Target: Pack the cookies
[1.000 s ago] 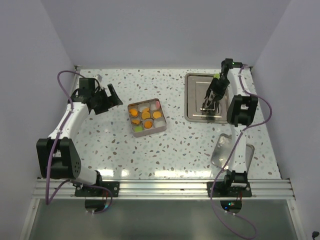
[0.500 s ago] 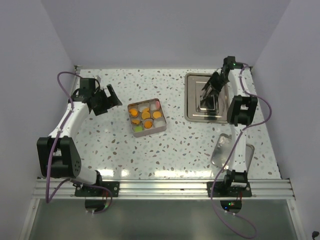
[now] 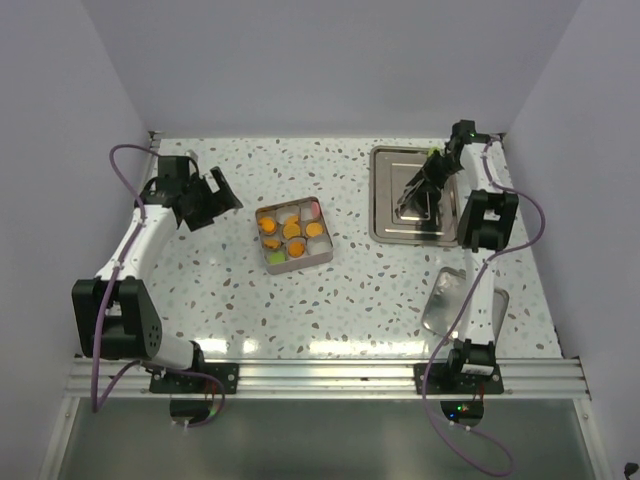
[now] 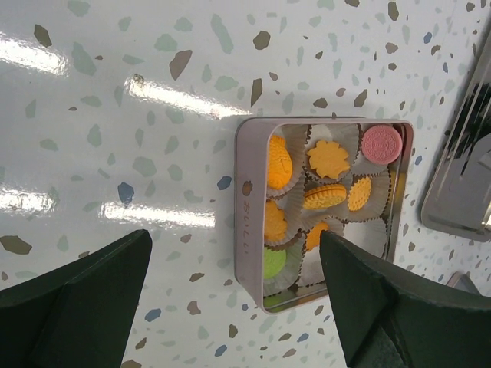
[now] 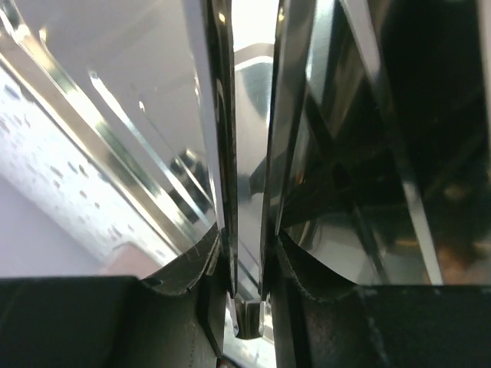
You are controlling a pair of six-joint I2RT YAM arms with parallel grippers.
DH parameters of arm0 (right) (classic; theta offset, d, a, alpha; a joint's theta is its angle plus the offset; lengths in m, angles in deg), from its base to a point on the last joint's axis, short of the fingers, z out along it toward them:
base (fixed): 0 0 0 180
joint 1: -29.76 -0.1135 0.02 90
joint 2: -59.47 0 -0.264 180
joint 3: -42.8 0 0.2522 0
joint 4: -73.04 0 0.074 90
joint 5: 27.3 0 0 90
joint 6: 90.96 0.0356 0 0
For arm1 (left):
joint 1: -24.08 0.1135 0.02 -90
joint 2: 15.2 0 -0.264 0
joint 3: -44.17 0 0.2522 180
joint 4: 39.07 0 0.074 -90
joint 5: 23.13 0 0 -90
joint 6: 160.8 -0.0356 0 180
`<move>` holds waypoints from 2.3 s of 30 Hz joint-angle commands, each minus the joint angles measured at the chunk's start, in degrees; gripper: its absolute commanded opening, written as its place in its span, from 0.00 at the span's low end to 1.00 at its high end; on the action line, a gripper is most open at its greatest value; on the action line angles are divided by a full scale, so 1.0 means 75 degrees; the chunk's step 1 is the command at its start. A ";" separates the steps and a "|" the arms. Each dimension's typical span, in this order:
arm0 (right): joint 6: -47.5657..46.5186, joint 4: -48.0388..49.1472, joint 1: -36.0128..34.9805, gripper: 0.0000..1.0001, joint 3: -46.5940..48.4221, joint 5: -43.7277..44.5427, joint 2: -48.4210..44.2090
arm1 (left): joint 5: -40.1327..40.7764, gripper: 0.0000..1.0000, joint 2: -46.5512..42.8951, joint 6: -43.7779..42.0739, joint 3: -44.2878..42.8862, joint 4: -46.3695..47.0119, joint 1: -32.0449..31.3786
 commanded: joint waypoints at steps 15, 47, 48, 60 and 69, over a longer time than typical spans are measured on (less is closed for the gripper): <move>-0.0692 -0.0491 -0.0173 0.06 -0.1914 -0.1867 -0.2227 | -0.0039 0.96 -0.0739 0.0337 0.0380 0.0305 -0.0229; 0.6911 0.8448 0.0166 0.00 -0.3530 -0.3767 -0.0986 | -0.0016 0.96 -0.1782 0.0079 0.1447 0.0047 -0.0241; 0.7389 0.9055 0.0166 0.00 -0.3661 -0.3790 -0.1009 | 0.0007 0.96 -0.1794 0.0079 0.1470 0.0058 -0.0241; 0.7804 0.9682 0.0166 0.00 -0.6344 -0.3825 -0.2567 | -0.0016 0.96 -0.1899 0.0150 0.1693 0.0211 -0.0241; 0.6262 0.7637 0.0143 0.00 -0.7798 -0.4001 -0.4182 | -0.0109 0.96 -0.1771 0.0103 0.1622 0.0363 -0.0241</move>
